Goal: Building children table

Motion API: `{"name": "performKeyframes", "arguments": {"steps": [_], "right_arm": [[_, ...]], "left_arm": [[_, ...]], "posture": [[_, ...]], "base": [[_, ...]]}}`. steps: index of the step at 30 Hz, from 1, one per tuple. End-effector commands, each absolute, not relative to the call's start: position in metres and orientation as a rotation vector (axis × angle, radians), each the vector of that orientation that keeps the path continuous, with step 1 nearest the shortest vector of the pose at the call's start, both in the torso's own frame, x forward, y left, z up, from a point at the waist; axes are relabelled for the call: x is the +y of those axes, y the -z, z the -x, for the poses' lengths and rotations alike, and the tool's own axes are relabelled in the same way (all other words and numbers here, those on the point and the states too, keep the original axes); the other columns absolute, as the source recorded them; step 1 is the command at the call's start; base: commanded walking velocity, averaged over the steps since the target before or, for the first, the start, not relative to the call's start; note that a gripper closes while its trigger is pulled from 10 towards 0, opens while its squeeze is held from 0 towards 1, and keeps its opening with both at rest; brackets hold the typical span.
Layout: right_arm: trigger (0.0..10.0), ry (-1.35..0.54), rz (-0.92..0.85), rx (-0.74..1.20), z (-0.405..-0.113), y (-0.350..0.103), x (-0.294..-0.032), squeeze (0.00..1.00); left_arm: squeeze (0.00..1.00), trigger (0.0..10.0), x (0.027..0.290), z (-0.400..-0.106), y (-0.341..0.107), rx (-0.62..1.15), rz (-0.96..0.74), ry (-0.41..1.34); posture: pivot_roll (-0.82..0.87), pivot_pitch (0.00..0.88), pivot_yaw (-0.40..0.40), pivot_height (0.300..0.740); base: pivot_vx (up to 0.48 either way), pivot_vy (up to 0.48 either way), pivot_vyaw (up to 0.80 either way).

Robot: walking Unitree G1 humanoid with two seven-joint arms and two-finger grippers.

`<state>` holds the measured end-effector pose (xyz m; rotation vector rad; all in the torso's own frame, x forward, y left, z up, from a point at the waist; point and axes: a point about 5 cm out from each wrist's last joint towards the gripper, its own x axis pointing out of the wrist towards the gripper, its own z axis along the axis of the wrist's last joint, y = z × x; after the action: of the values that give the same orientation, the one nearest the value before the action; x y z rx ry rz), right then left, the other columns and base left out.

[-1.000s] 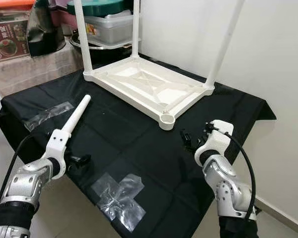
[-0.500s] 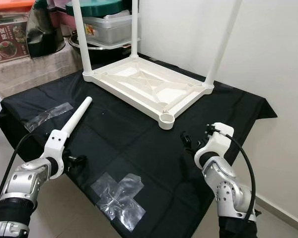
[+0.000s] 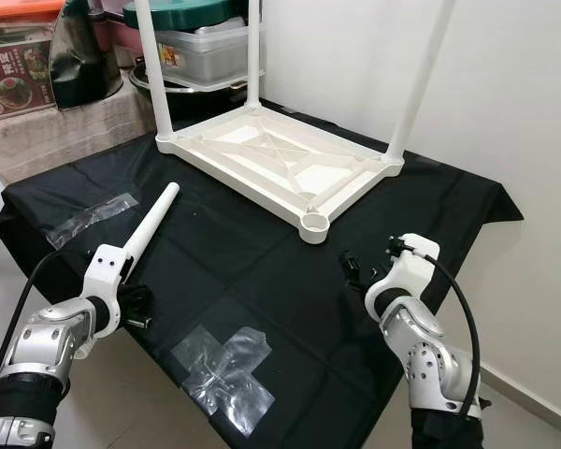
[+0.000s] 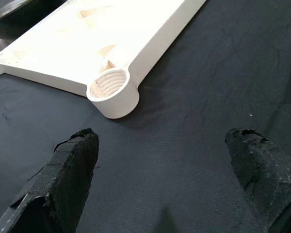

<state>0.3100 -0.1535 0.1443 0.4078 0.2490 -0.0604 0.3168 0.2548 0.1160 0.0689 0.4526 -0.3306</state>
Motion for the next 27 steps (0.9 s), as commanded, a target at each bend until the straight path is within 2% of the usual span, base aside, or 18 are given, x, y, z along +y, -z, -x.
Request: {"name": "performKeyframes", "arguments": {"steps": [1, 16, 20, 21, 23, 24, 27], "right_arm": [[10.0, 0.074, -0.421, 0.265, -0.308, -0.142, -0.155, 0.00], [10.0, 0.083, -0.427, 0.272, -0.308, -0.141, -0.154, 0.00], [10.0, 0.083, -0.430, 0.270, -0.308, -0.141, -0.154, 0.00], [10.0, 0.084, -0.430, 0.269, -0.308, -0.141, -0.154, 0.00], [10.0, 0.085, -0.430, 0.268, -0.308, -0.141, -0.154, 0.00], [10.0, 0.086, -0.428, 0.268, -0.308, -0.140, -0.154, 0.00], [10.0, 0.088, -0.426, 0.268, -0.308, -0.140, -0.154, 0.00]], "left_arm": [[0.00, 0.0, 0.253, -0.316, -0.117, 0.444, -0.076, 0.358], [0.00, 0.0, 0.246, -0.315, -0.123, 0.406, -0.056, 0.412], [0.00, 0.0, 0.244, -0.317, -0.130, 0.345, -0.064, 0.416], [0.15, 0.7, 0.244, -0.320, -0.136, 0.289, -0.072, 0.406], [0.15, 0.7, 0.244, -0.322, -0.141, 0.251, -0.076, 0.399], [1.00, 10.0, 0.244, -0.324, -0.148, 0.194, -0.051, 0.393], [1.00, 10.0, 0.242, -0.325, -0.158, 0.137, -0.031, 0.420]], "posture": [[0.12, 0.000, -0.036, 0.740], [0.12, 0.000, -0.033, 0.740], [0.12, 0.000, -0.031, 0.740], [0.12, 0.000, -0.031, 0.740], [0.12, 0.000, -0.031, 0.740], [0.12, 0.000, -0.031, 0.740], [0.13, 0.000, -0.032, 0.740]], "base": [[0.000, 0.000, 0.00], [0.000, 0.000, 0.00], [0.000, 0.000, 0.00], [0.000, 0.000, 0.00], [0.000, 0.000, 0.00], [0.000, 0.000, 0.00], [0.000, 0.000, 0.00]]}}
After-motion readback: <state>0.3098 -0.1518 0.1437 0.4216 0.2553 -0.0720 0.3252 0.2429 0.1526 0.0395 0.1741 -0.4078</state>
